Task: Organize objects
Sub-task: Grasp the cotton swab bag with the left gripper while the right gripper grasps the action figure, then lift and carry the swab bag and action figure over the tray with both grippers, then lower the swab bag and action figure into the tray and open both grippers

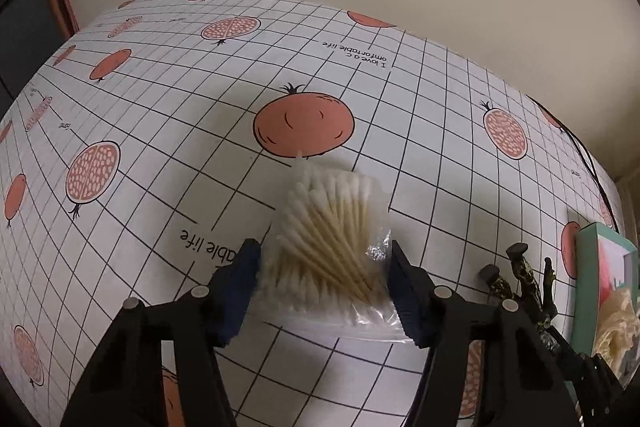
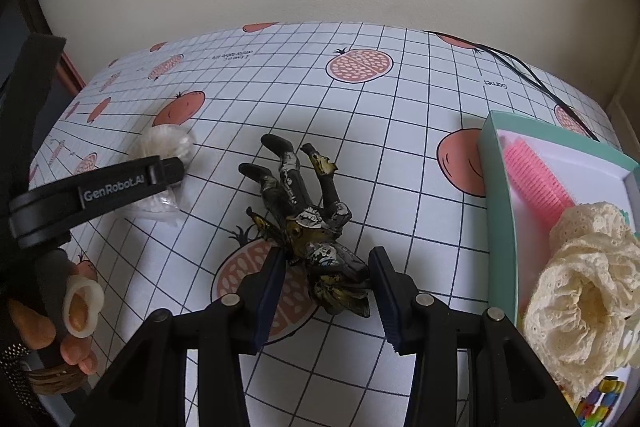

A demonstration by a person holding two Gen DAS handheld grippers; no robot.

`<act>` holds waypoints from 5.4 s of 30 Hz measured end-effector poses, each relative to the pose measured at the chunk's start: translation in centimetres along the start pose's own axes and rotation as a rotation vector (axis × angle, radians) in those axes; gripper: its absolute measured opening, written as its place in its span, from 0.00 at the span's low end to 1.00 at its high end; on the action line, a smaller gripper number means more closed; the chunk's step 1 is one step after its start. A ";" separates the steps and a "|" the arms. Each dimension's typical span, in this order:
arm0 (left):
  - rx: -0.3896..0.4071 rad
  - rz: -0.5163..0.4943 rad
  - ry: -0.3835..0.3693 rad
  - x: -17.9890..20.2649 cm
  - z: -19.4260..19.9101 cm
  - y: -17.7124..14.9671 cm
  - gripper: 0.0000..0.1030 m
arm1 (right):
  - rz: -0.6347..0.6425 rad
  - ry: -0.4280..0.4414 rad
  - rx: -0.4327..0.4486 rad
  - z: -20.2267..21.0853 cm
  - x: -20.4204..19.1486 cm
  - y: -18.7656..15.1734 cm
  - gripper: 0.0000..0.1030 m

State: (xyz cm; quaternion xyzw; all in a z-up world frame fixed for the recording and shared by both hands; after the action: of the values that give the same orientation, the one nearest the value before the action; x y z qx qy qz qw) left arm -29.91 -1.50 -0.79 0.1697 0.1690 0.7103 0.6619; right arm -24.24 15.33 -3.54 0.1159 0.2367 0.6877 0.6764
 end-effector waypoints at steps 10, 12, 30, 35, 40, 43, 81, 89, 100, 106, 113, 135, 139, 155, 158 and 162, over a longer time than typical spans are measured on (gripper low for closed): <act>-0.016 -0.012 -0.002 -0.2 0.5 -0.9 0.57 | 0.016 -0.026 -0.011 0.2 -0.2 -0.4 0.42; -0.023 -0.014 0.000 -0.3 0.6 -1.2 0.57 | 0.012 -0.029 -0.016 0.3 -0.1 -0.6 0.41; -0.094 -0.004 0.017 -1.0 3.0 -5.5 0.56 | -0.073 0.033 -0.080 1.7 0.8 -2.1 0.30; -0.110 -0.005 0.004 -0.9 3.8 -6.5 0.53 | -0.079 0.028 -0.074 3.2 0.7 -2.4 0.30; -0.117 0.006 -0.018 -0.9 5.0 -7.8 0.52 | -0.064 0.005 -0.054 5.3 0.3 -2.5 0.30; -0.111 0.016 -0.037 -0.9 6.0 -8.5 0.52 | -0.050 -0.006 -0.033 7.0 0.2 -2.6 0.30; 0.052 -0.159 -0.171 8.7 14.4 -10.9 0.52 | -0.151 -0.071 0.122 16.6 7.7 -5.9 0.30; 0.085 -0.206 -0.213 12.4 15.3 -11.3 0.52 | -0.213 -0.040 0.158 17.8 10.4 -5.7 0.30; 0.124 -0.317 -0.240 17.8 15.9 -11.9 0.52 | -0.296 -0.101 0.200 17.9 15.0 -5.3 0.30; 0.147 -0.394 -0.268 21.0 15.7 -12.3 0.53 | -0.320 -0.127 0.240 17.8 17.0 -4.9 0.30; 0.130 -0.431 -0.301 23.7 14.1 -12.6 0.53 | -0.328 -0.151 0.285 17.1 18.7 -4.4 0.30; 0.051 -0.485 -0.307 26.0 11.3 -13.8 0.53 | -0.271 -0.204 0.186 13.5 19.3 -6.0 0.31; 0.046 -0.496 -0.304 26.1 11.4 -13.8 0.53 | -0.265 -0.203 0.170 13.2 19.3 -6.3 0.31; 0.033 -0.531 -0.317 25.9 12.1 -13.9 0.60 | -0.270 -0.189 0.151 12.8 19.3 -6.8 0.32; 0.035 -0.528 -0.323 25.7 12.3 -13.9 0.63 | -0.275 -0.189 0.159 13.1 19.3 -6.8 0.36; 0.039 -0.525 -0.330 25.4 12.7 -13.8 0.65 | -0.288 -0.178 0.168 13.4 19.4 -6.8 0.40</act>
State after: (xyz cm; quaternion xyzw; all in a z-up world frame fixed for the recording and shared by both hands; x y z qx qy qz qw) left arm -13.54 25.00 4.48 0.2459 0.1108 0.4745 0.8379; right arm -13.00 36.54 1.65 0.1977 0.2467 0.5487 0.7739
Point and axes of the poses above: each gripper's, at about its wrist camera, not at the fingertips, and z roughly against the way its jaws point, x to its right, y to its top, the point moved 2 cm from there along -z, roughly the way its jaws point, and after that the axes turned 7 degrees about -z, right-handed, at the moved point
